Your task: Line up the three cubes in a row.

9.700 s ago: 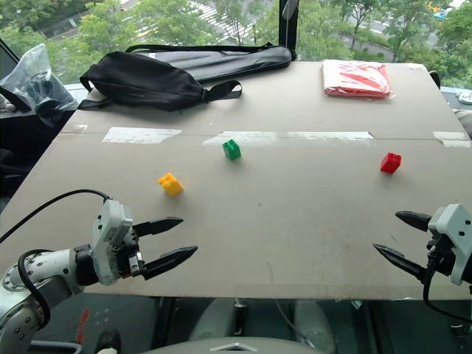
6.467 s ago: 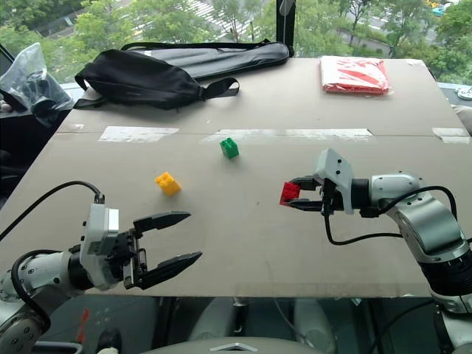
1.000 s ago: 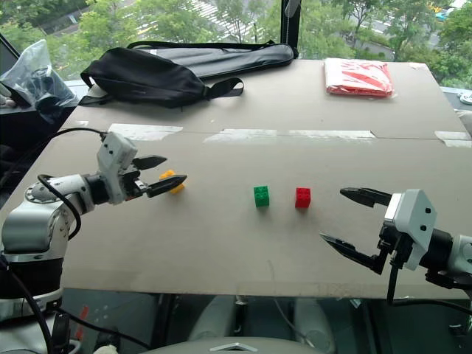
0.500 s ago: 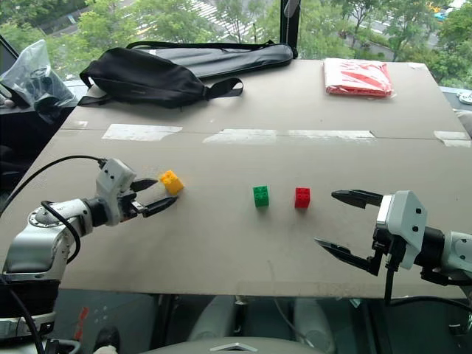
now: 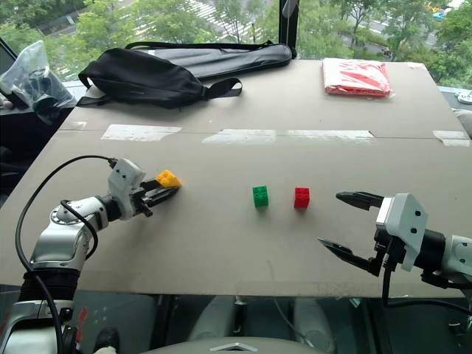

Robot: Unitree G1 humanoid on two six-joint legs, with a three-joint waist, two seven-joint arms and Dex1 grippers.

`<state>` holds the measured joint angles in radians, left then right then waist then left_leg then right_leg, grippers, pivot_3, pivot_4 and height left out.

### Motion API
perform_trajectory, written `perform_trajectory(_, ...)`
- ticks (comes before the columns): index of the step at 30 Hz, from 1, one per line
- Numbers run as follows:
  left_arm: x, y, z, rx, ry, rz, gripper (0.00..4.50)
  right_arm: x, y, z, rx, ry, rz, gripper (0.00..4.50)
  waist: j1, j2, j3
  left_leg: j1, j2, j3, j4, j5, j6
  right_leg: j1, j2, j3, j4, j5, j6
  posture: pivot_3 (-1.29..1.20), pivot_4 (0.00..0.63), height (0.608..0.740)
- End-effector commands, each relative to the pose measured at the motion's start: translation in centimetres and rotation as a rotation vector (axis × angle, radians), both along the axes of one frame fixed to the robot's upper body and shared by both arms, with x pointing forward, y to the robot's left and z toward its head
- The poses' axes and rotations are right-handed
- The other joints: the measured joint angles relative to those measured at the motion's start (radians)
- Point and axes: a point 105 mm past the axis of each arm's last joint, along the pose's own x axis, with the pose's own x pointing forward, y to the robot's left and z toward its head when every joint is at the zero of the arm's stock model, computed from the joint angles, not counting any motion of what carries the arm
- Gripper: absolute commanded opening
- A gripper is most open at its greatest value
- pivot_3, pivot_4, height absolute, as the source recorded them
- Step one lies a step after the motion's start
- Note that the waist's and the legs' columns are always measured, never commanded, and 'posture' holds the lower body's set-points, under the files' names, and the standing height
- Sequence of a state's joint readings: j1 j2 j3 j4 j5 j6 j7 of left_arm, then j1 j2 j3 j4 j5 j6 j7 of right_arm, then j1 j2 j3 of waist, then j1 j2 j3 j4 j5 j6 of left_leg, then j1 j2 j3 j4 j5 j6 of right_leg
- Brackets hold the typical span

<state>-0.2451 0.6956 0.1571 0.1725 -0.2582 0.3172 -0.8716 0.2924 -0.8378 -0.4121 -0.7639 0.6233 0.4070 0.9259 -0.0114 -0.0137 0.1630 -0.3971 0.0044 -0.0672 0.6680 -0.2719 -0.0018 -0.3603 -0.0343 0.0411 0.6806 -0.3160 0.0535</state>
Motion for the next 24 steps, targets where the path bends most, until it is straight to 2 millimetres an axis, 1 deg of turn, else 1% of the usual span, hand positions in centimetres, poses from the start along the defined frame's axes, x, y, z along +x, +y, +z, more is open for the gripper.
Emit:
perform_trajectory(1, -0.1, 0.3, 1.3, 0.011, -0.042, -0.039, 1.66, -0.2, -0.1, 1.1, -0.01, -0.063, -0.009, 4.5, 0.0, 0.0, 0.0, 0.0, 0.0, 0.0, 0.0, 0.0, 0.0, 0.0, 0.0, 0.0, 0.0, 0.0, 0.0, 0.0, 0.15, 0.74)
perform_trajectory(4, -0.7, -0.2, 2.0, 0.001, -0.037, -0.118, 1.66, -0.3, -0.1, 1.0, -0.011, -0.059, -0.019, 4.5, 0.0, 0.0, 0.0, 0.0, 0.0, 0.0, 0.0, 0.0, 0.0, 0.0, 0.0, 0.0, 0.0, 0.0, 0.0, 0.0, 0.15, 0.74)
perform_trajectory(6, -1.0, -1.1, 2.8, 0.0, -0.03, -0.204, 1.66, -0.4, -0.2, 1.0, -0.011, -0.056, -0.024, 4.5, 0.0, 0.0, 0.0, 0.0, 0.0, 0.0, 0.0, 0.0, 0.0, 0.0, 0.0, 0.0, 0.0, 0.0, 0.0, 0.0, 0.15, 0.74)
perform_trajectory(8, -1.2, -2.5, 3.5, 0.003, -0.013, -0.306, 1.66, -0.5, -0.4, 1.2, -0.008, -0.057, -0.027, 4.5, 0.003, 0.0, 0.0, 0.0, 0.0, 0.0, 0.0, 0.0, 0.0, 0.0, 0.0, 0.0, 0.0, 0.0, 0.0, 0.0, 0.15, 0.74)
perform_trajectory(9, -1.2, -3.6, 3.6, 0.033, -0.012, -0.379, 1.66, -0.5, -0.4, 1.2, -0.005, -0.058, -0.028, 4.5, 0.006, 0.0, 0.0, 0.0, 0.0, 0.0, 0.0, 0.0, 0.0, 0.0, 0.0, -0.001, 0.0, 0.0, 0.0, 0.0, 0.15, 0.74)
perform_trajectory(11, -0.8, -4.8, 3.4, 0.109, -0.038, -0.464, 1.66, -0.7, -0.4, 1.3, 0.002, -0.056, -0.025, 4.5, 0.009, 0.0, 0.0, 0.0, -0.001, -0.001, 0.0, 0.0, 0.0, 0.0, 0.001, -0.001, 0.0, 0.0, 0.0, 0.0, 0.15, 0.74)
perform_trajectory(12, -1.3, -5.7, 3.2, 0.067, -0.013, -0.565, 1.66, -0.8, -0.3, 1.4, 0.005, -0.056, -0.022, 4.5, 0.009, 0.0, 0.0, 0.0, -0.001, 0.0, 0.0, 0.0, 0.0, 0.0, 0.001, -0.001, 0.0, 0.0, 0.0, 0.0, 0.15, 0.74)
perform_trajectory(13, -1.7, -6.3, 3.1, 0.031, 0.007, -0.636, 1.66, -0.9, -0.3, 1.5, 0.006, -0.056, -0.02, 4.5, 0.008, 0.0, 0.0, 0.0, -0.001, 0.0, 0.0, 0.0, 0.0, 0.0, 0.001, -0.001, 0.0, 0.0, 0.0, 0.0, 0.15, 0.74)
perform_trajectory(14, -1.8, -6.4, 2.8, 0.038, 0.043, -0.675, 1.66, -1.1, -0.3, 1.6, 0.007, -0.055, -0.017, 4.5, 0.005, 0.0, 0.0, 0.0, -0.001, 0.001, 0.0, 0.0, 0.0, 0.0, 0.001, 0.0, 0.0, 0.0, 0.0, 0.0, 0.15, 0.74)
perform_trajectory(15, -1.5, -6.6, 2.6, 0.043, 0.058, -0.7, 1.66, -1.2, -0.3, 1.6, 0.003, -0.053, -0.014, 4.5, -0.001, 0.0, 0.0, 0.0, -0.001, 0.001, 0.0, 0.0, 0.0, 0.0, 0.001, 0.0, 0.0, 0.0, 0.0, 0.0, 0.15, 0.74)
perform_trajectory(17, -0.7, -6.7, 2.0, 0.106, 0.061, -0.732, 1.66, -1.4, -0.4, 1.7, -0.005, -0.049, -0.007, 4.5, -0.003, 0.0, 0.0, 0.0, -0.001, 0.001, 0.0, 0.0, 0.0, 0.0, 0.002, 0.0, 0.0, 0.0, 0.0, 0.0, 0.15, 0.74)
perform_trajectory(21, 0.7, -6.9, 1.2, 0.137, 0.032, -0.752, 1.66, -1.8, -0.2, 1.7, -0.01, -0.044, -0.001, 4.5, -0.003, 0.0, 0.0, 0.0, -0.001, 0.001, 0.0, 0.0, 0.0, 0.0, 0.003, 0.0, 0.0, 0.0, 0.0, 0.0, 0.15, 0.74)
perform_trajectory(22, 0.8, -7.0, 1.0, 0.14, 0.028, -0.758, 1.66, -1.8, -0.1, 1.7, -0.01, -0.043, 0.0, 4.5, -0.003, 0.0, 0.0, 0.0, -0.001, 0.001, 0.001, 0.0, 0.0, 0.0, 0.003, 0.0, 0.0, 0.0, 0.0, 0.0, 0.15, 0.74)
perform_trajectory(24, 0.5, -7.2, 0.6, 0.146, 0.034, -0.8, 1.66, -1.9, -0.1, 1.8, -0.008, -0.044, -0.002, 4.5, -0.004, 0.0, 0.0, 0.0, -0.001, 0.001, 0.001, 0.0, 0.0, 0.0, 0.002, 0.001, 0.0, 0.0, 0.0, 0.0, 0.15, 0.74)
